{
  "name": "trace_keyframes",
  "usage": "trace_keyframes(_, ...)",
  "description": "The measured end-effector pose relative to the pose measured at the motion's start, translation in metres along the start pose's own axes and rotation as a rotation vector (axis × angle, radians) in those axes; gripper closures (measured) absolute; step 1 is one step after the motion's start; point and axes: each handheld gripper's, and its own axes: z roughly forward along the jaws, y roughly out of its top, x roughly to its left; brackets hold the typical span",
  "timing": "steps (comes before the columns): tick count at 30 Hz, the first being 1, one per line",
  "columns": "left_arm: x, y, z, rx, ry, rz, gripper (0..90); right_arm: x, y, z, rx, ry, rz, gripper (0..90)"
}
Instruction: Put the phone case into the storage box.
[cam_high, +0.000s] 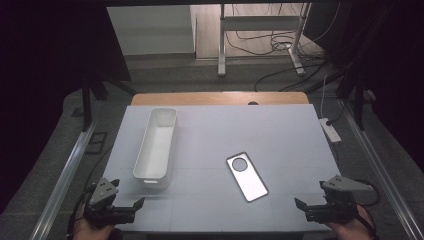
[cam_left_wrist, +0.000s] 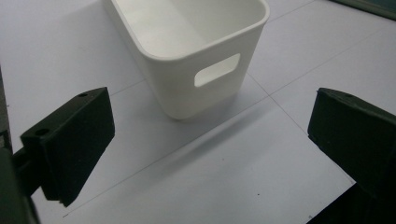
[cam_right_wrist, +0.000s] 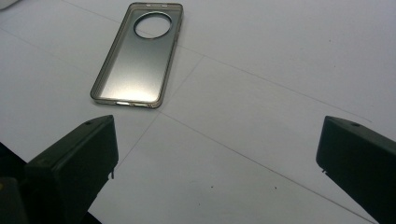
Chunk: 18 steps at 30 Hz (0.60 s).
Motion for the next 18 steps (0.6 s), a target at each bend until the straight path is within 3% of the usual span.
trace_keyframes(18,-0.0015,0.0005,0.0009,0.008,0.004,0.014,1.9,0.0002,0.0088,0.0101,0.025,0.046,-0.025,0.0)
